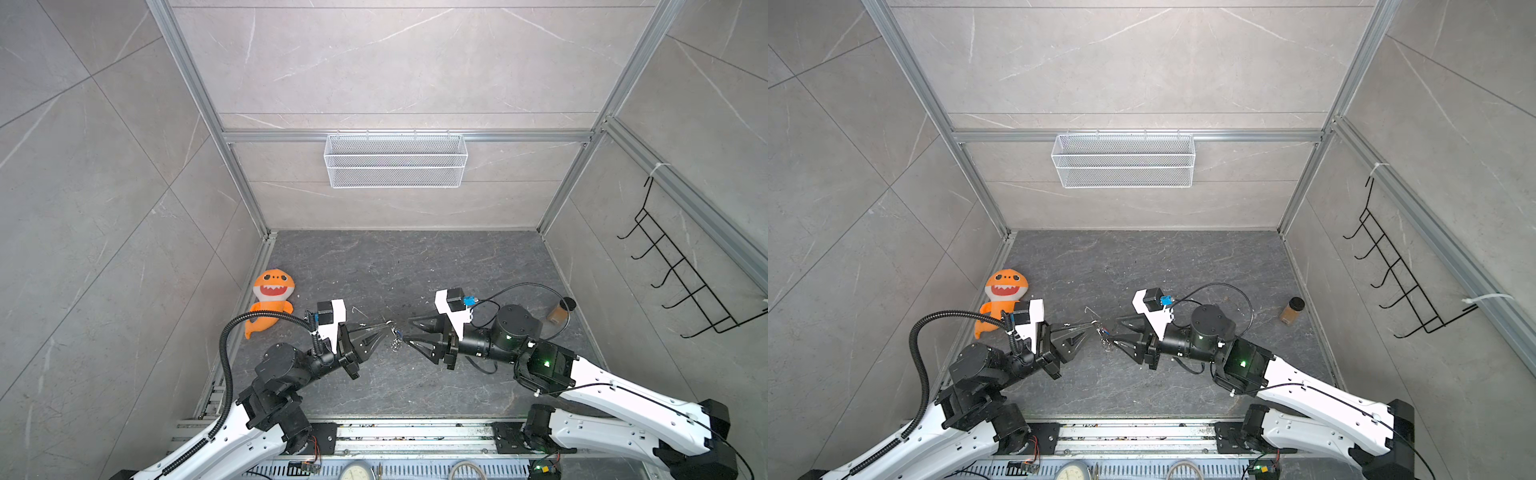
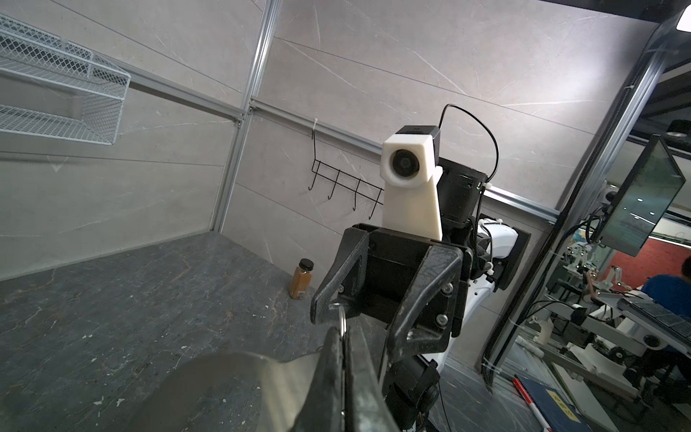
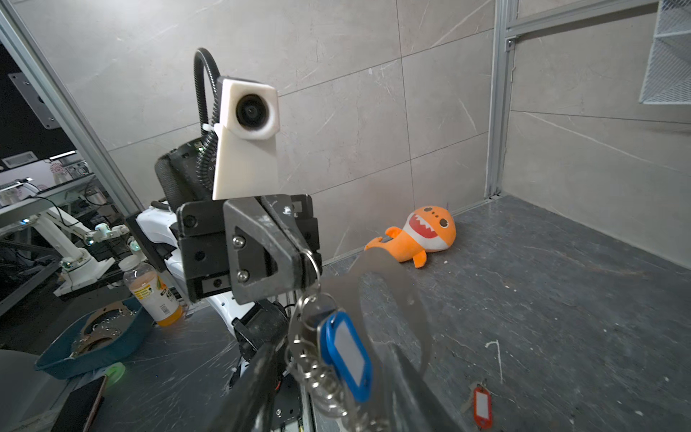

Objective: Remove the keys from the keyring
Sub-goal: 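Hold the plate with the left gripper while the right gripper pinches the blue-tagged ring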

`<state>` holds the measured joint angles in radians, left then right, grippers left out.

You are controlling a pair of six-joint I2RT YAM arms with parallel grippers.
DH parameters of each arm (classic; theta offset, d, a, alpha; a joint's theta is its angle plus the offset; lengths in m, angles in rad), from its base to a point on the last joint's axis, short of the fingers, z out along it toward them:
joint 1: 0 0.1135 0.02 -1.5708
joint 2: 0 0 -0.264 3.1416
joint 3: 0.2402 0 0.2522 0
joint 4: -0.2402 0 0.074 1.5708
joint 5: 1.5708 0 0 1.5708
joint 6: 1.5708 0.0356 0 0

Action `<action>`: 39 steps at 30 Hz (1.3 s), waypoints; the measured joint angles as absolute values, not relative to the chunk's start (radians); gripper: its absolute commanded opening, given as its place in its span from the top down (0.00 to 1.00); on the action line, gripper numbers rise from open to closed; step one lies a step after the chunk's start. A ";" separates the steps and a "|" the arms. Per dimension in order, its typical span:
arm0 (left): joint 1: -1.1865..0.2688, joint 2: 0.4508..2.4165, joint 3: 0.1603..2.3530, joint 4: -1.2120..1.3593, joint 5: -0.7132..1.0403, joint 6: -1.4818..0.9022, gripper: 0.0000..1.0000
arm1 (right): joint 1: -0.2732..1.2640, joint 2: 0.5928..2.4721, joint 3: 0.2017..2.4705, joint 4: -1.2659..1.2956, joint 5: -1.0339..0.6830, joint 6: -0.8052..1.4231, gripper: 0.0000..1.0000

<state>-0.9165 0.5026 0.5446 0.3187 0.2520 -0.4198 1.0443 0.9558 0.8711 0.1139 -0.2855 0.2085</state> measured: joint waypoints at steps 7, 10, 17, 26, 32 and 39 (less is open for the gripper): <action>-0.916 0.501 0.545 0.318 0.242 -0.420 1.00 | 1.075 0.985 0.871 0.079 -0.202 0.177 0.51; -0.916 0.499 0.545 0.318 0.238 -0.420 1.00 | 1.092 1.001 0.871 0.069 -0.183 0.160 0.50; -0.916 0.496 0.544 0.318 0.236 -0.420 1.00 | 1.134 1.024 0.871 0.059 -0.153 0.130 0.48; -0.916 0.496 0.533 0.318 0.236 -0.420 1.00 | 1.164 1.044 0.881 0.056 -0.088 0.102 0.51; -0.916 0.496 0.532 0.318 0.236 -0.420 1.00 | 1.174 1.055 0.898 0.049 -0.046 0.084 0.52; -0.916 0.496 0.532 0.318 0.236 -0.420 1.00 | 1.185 1.075 0.927 0.048 -0.010 0.064 0.54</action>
<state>-0.9165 0.4961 0.5316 0.3180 0.2363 -0.4198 1.1847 1.0748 0.9268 0.0479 -0.0101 0.0643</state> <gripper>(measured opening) 0.053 0.478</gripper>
